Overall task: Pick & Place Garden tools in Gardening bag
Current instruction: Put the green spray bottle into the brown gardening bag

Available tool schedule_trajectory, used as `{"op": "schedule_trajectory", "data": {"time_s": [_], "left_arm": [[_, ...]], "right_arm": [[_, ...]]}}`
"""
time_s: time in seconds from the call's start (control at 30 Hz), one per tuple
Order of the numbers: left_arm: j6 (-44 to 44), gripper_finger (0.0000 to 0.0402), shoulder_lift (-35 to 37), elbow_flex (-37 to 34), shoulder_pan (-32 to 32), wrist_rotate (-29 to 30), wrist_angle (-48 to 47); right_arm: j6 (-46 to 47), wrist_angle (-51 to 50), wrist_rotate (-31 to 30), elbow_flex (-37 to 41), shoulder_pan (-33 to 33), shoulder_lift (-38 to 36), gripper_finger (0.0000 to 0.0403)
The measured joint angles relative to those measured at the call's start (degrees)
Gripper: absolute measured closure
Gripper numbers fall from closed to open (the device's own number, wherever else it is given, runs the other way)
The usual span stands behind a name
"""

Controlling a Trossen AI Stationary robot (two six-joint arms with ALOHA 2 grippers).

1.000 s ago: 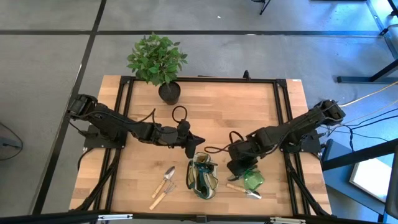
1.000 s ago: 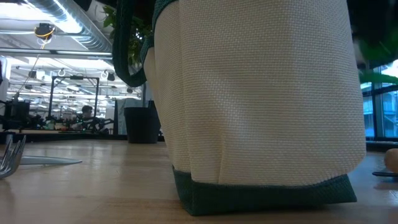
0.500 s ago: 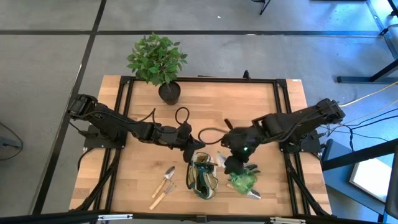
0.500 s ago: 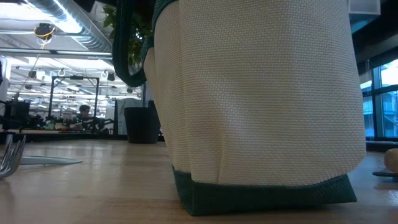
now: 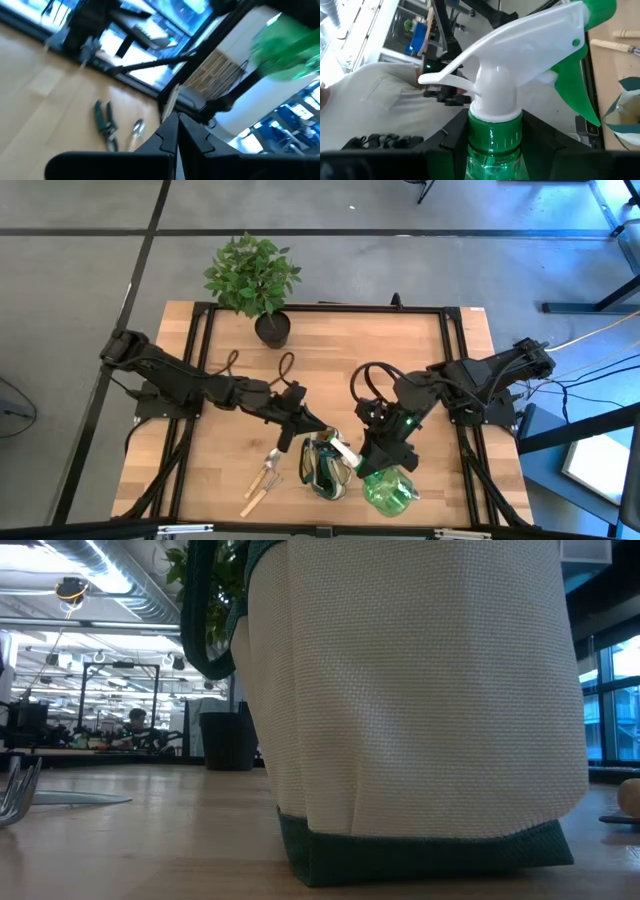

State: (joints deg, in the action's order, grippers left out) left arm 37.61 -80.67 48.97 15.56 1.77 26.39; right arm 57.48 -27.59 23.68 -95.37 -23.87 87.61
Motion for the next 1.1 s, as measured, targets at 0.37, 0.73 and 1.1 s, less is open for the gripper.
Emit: {"op": "schedule_trajectory", "data": {"time_s": [0.37,0.73,1.1], "left_arm": [[-18.1,0.0398,5.5,7.2,4.7,-3.9,6.0],[-32.8,0.0398,-7.2,43.4,5.9,3.3,-44.0],[-32.7,0.036,-6.9,62.1,4.7,-2.5,-62.6]], "right_arm": [[-0.9,6.3,-2.9,1.3,-3.3,0.4,0.0265],[2.3,29.3,-2.2,13.3,-3.6,-1.4,0.0265],[5.1,38.9,-6.1,21.4,-6.6,-3.8,0.0265]]}}
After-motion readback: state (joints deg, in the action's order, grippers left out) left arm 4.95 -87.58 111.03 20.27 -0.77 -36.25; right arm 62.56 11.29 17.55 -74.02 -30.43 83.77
